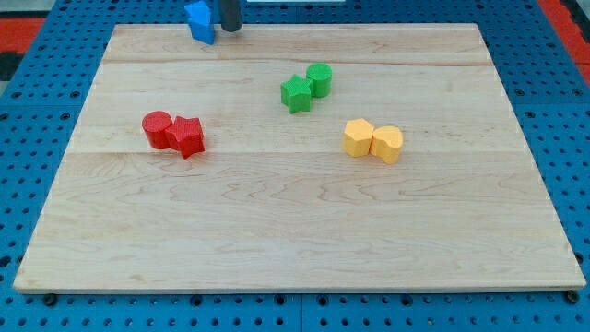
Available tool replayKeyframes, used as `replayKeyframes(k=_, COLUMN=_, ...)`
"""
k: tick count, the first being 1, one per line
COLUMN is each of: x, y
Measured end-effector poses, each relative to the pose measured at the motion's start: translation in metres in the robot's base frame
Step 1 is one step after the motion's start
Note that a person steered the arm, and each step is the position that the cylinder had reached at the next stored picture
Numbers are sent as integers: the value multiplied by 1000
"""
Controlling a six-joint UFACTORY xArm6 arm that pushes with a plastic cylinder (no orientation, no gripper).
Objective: Place your arm to the top of green circle
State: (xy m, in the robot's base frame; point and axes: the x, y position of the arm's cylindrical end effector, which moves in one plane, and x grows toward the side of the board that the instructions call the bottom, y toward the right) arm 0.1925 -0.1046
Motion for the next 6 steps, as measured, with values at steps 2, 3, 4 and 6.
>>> replayKeyframes(k=2, x=5, y=16)
replayKeyframes(k=3, x=25, y=66)
replayKeyframes(k=4, x=50, y=120)
replayKeyframes(k=6, x=122, y=165)
